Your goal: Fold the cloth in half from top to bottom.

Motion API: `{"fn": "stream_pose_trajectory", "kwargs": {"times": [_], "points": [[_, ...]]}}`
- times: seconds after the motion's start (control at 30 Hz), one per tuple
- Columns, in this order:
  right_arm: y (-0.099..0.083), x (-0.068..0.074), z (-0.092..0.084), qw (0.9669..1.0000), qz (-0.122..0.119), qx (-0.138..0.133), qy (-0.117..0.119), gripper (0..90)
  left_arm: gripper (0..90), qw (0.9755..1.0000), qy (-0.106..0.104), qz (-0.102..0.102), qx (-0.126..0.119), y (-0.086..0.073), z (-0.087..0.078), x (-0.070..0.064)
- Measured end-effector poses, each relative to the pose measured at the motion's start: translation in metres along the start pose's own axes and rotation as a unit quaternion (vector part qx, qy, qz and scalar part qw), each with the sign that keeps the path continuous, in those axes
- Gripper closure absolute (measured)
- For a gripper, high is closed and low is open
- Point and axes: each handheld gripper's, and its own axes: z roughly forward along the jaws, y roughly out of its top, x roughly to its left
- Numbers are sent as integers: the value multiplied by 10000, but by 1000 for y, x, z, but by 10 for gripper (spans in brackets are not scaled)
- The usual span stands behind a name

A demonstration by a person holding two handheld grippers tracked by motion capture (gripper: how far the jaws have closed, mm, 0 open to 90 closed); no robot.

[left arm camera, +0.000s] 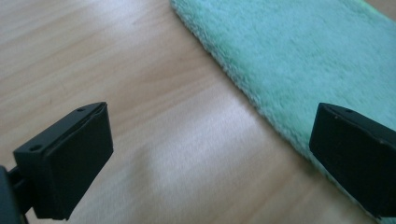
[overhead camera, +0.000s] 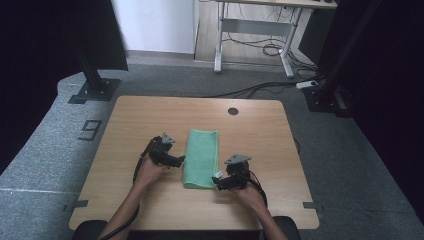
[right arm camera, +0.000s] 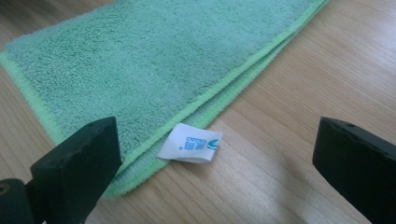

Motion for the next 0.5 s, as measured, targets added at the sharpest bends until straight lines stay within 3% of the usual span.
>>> {"fn": "stream_pose_trajectory", "kwargs": {"times": [0.27, 0.37, 0.5], "points": [[0, 5, 7, 9997, -123, 81, -189, 14, 0, 9999, 105, -87, -98, 13, 16, -1], [-1, 4, 9, 9995, -177, 120, -244, 14, 0, 9998, 153, -118, -17, 16, 24, -1], [-2, 3, 10, 9994, -190, 159, -243, 14, 0, 9993, 283, 35, 248, 13, 33, -4]]}}
